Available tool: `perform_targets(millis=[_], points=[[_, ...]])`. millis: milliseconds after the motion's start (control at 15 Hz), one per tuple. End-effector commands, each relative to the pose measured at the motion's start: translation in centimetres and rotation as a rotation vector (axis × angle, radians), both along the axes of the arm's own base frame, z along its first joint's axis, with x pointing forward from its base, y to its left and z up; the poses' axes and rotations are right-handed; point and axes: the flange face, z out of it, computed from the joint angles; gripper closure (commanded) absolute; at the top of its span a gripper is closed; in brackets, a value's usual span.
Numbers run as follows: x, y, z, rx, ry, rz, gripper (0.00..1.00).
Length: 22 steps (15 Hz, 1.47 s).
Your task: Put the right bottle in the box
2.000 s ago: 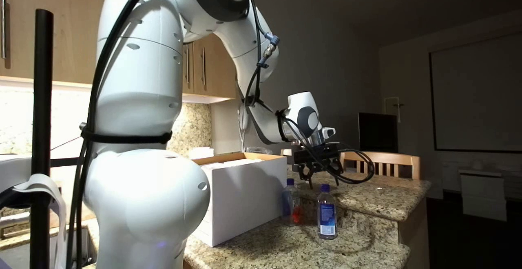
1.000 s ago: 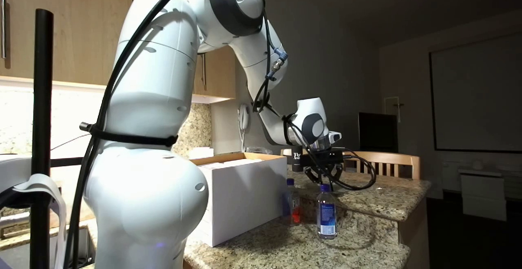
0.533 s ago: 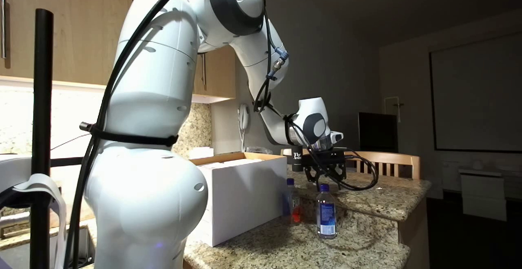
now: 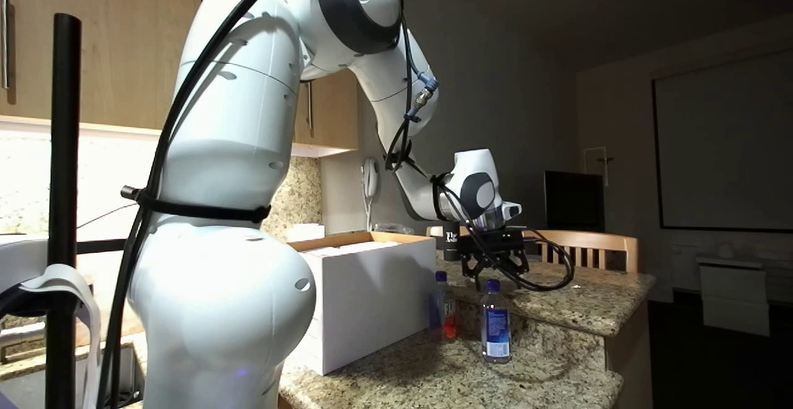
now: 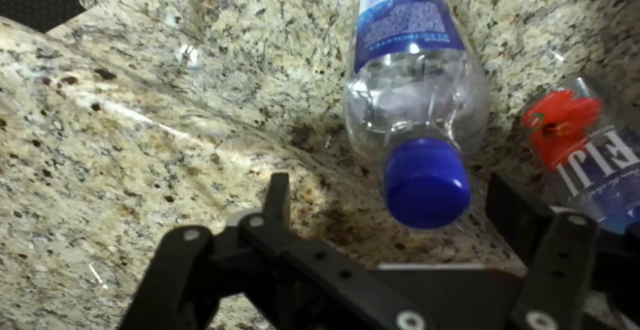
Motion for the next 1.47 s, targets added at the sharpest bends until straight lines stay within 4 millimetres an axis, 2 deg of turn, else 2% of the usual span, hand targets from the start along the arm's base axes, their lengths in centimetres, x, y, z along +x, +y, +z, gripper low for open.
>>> perform_targets(millis=[0,200,600,733,800,867,1000,1267,1400], points=[[-0.4,-0.4,0.1,0.002,0.041,-0.021,0.19],[-0.6,-0.5,0.0,-0.006,0.055,-0.022,0.42],[-0.9,-0.2,0.9,-0.012,0.047,-0.020,0.80],[-1.0,0.0,1.4,-0.017,0.043,-0.024,0.86],[-1.0,0.1,1.6,-0.015,0.044,-0.025,0.84],[-1.1,0.1,1.6,-0.015,0.048,-0.027,0.40],[-1.3,0.0,1.6,-0.015,0.053,-0.030,0.34],[-1.4,-0.1,1.6,-0.014,0.063,-0.033,0.08],[-1.5,-0.1,1.7,-0.015,0.067,-0.036,0.00]])
